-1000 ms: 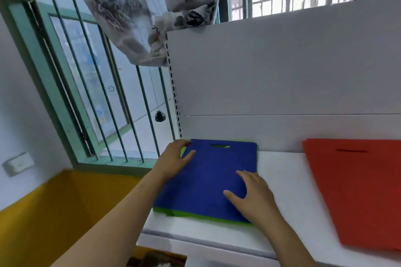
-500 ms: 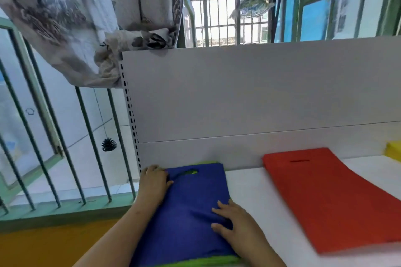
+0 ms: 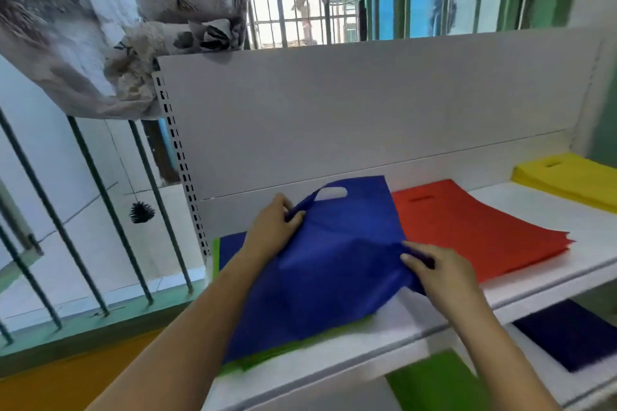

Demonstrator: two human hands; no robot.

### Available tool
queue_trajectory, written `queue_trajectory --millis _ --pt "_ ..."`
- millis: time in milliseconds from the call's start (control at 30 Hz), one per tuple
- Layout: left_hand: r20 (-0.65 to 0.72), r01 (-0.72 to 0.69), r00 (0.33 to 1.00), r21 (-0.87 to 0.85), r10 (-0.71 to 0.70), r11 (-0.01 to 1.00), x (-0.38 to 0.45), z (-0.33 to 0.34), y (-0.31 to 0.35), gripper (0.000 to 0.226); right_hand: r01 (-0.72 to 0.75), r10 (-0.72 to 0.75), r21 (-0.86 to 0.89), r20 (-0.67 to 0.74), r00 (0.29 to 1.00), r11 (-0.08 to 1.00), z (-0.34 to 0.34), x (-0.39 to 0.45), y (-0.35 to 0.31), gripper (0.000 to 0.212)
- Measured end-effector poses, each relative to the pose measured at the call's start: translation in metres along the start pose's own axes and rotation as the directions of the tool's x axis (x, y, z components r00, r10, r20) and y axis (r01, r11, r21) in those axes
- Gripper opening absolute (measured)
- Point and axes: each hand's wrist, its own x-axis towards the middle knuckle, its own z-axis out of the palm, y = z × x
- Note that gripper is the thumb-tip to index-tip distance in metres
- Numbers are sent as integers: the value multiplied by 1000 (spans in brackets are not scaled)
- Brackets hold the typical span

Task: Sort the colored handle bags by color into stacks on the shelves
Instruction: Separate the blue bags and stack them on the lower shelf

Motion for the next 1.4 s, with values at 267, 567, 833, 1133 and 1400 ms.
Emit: queue_trajectory --millis 267,567,833,1133,1400 --pt "186 -136 950 -482 253 865 -19 110 139 33 -446 470 147 -268 841 883 -142 -69 79 33" --pt "465 -342 744 -352 479 872 -98 293 280 38 -648 691 299 -514 509 700 -261 -142 245 28" --pt "761 -358 610 15 222 933 -130 477 336 55 -730 853 443 -311 419 520 -339 -131 394 2" --pt "791 10 611 7 -12 1000 -85 603 305 16 -805 879 352 -207 430 477 -349 -64 522 17" --pt "721 860 447 -184 -529 476 -30 727 245 16 -864 895 231 -126 429 447 -296 28 645 18"
